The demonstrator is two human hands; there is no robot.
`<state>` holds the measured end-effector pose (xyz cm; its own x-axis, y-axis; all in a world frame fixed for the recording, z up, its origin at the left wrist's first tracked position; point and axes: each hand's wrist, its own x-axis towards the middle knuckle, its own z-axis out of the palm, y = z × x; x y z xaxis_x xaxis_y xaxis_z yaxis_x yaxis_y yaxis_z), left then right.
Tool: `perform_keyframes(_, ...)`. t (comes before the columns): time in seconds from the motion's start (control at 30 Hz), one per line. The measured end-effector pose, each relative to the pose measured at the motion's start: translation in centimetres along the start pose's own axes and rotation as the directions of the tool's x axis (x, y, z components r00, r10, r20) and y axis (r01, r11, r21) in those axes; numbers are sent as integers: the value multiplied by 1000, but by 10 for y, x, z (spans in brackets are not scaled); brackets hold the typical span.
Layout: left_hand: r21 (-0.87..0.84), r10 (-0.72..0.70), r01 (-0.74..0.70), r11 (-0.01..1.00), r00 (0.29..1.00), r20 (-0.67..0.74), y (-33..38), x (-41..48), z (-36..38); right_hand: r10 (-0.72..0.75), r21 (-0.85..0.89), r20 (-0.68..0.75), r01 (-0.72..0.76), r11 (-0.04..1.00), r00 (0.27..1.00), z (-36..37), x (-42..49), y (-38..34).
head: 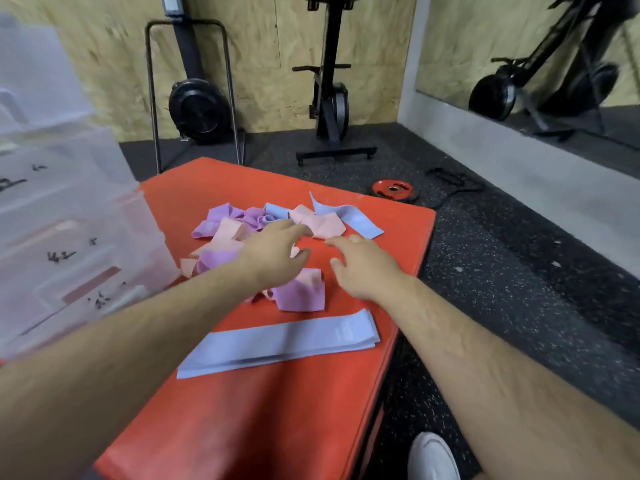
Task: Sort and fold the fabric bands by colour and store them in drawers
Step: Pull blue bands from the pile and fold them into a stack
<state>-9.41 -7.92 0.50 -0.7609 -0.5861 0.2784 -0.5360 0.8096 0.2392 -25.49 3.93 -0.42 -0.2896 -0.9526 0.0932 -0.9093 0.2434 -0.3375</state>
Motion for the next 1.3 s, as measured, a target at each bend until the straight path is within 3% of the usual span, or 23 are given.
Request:
perform_keyframes(0.17, 31, -56, 52, 998, 986, 157, 10, 64, 45, 202, -10, -27, -202, 979, 979, 8, 29, 32)
perform_keyframes(0.47, 90, 147, -188, 978, 927, 346, 50, 143, 119, 439, -48, 20, -437, 898, 898, 9, 50, 61)
perform_keyframes(0.57, 107, 118, -171, 980, 917, 381, 39, 163, 141, 472, -32, 57, -471, 881, 880, 12, 51, 72)
perform_keyframes(0.67, 89, 112, -160, 983, 912, 395, 46, 161, 136, 425, 80, 56, -428, 900, 904, 18, 56, 82)
perform_keyframes(0.8, -88, 186, -170, 982, 951, 246, 55, 134, 111, 419, 109, 1, -417, 902, 908, 14, 58, 85)
perform_keyframes(0.93, -187, 299, -277, 942, 949, 100, 64, 95, 70, 198, 76, -136, -189, 979, 971, -1, 47, 78)
perform_keyframes(1.07, -212, 319, -310, 927, 948, 10, 69, 52, 28, 100, 139, -133, -82, 987, 986, -24, 28, 58)
perform_keyframes(1.2, -323, 165, -190, 927, 981, -103, 64, 6, -7, 80, 331, -206, -8, 944, 975, -32, 8, 20)
perform_keyframes(1.3, -537, -82, 16, 843, 992, -100, 59, -25, -23, 79, 416, -259, 37, 909, 962, -27, -1, -9)
